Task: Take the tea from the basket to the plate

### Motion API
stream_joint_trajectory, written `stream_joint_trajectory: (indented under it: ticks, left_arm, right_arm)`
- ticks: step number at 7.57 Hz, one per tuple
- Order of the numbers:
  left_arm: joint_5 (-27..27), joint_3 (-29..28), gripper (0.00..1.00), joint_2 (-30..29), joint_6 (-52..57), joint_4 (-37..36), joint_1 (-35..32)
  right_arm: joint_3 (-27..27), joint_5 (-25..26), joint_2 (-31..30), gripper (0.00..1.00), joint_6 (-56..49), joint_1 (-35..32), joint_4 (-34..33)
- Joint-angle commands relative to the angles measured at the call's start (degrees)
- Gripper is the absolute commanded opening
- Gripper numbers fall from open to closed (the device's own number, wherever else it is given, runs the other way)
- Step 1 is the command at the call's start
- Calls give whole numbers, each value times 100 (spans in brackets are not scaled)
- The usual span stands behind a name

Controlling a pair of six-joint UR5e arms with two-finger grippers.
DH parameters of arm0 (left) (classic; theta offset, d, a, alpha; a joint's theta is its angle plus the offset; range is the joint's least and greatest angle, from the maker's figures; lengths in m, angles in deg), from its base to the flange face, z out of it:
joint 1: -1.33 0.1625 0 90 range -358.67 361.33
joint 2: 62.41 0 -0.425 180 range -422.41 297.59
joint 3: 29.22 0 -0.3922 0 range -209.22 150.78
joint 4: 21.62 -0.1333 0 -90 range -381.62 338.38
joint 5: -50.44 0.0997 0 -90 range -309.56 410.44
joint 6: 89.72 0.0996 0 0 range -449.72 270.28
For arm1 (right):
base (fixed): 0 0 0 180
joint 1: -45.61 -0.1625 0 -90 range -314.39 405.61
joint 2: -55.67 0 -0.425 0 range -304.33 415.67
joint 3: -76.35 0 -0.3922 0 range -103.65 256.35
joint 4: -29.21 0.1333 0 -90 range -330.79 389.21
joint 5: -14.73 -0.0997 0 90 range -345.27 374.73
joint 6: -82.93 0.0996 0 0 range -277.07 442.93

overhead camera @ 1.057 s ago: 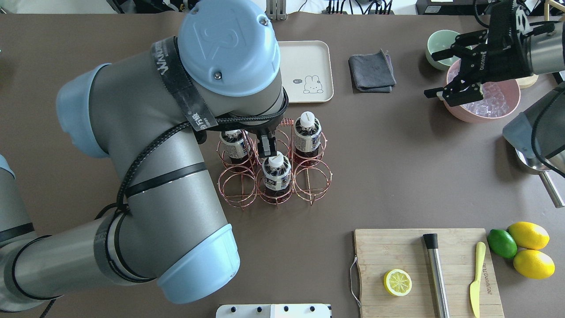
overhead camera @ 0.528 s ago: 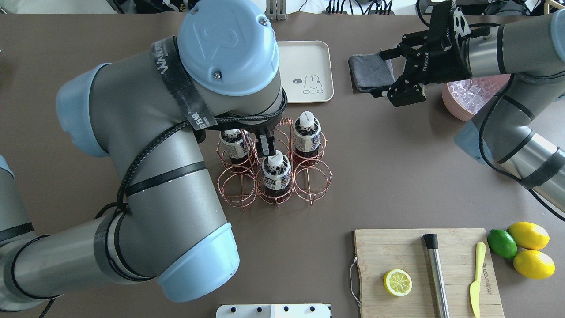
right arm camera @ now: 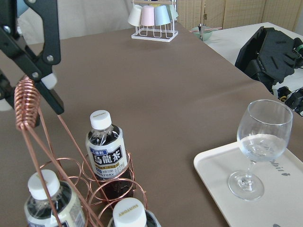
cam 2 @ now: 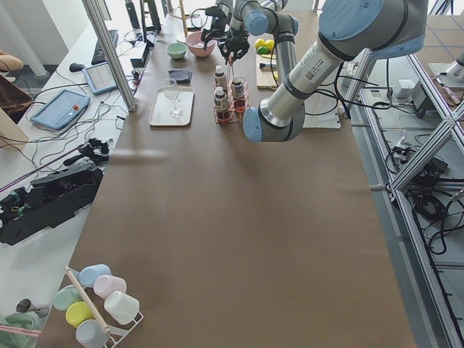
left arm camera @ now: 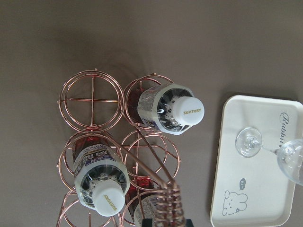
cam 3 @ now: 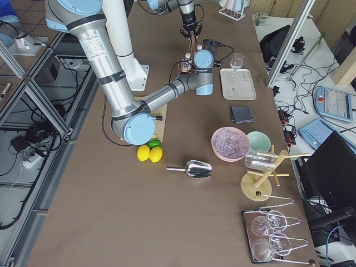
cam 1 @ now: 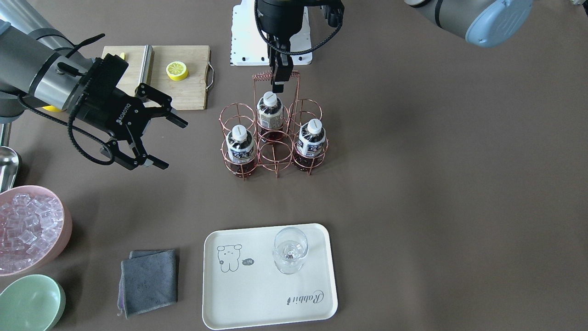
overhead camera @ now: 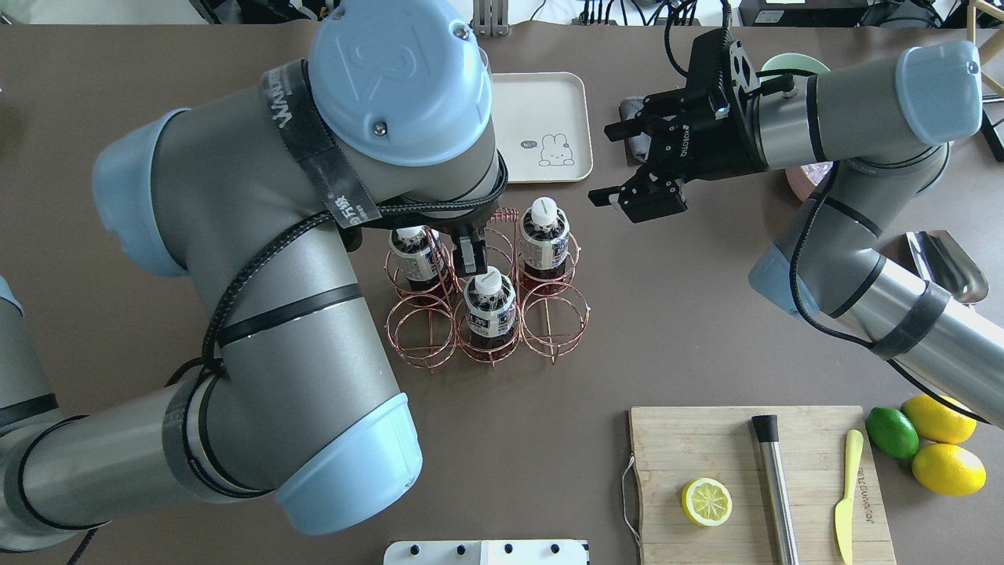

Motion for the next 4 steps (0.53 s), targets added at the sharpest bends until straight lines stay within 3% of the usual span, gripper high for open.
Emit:
stream_joint_trajectory:
  ticks: [1,4]
  left_arm:
    - [4,-21,0,-12,-5,-9,12]
    - [-4,-12,0,-21,-22,-9,20]
  right_arm:
    - [84,16,28,99,376,322,91]
    - [-135,315,177,96,351,622,109]
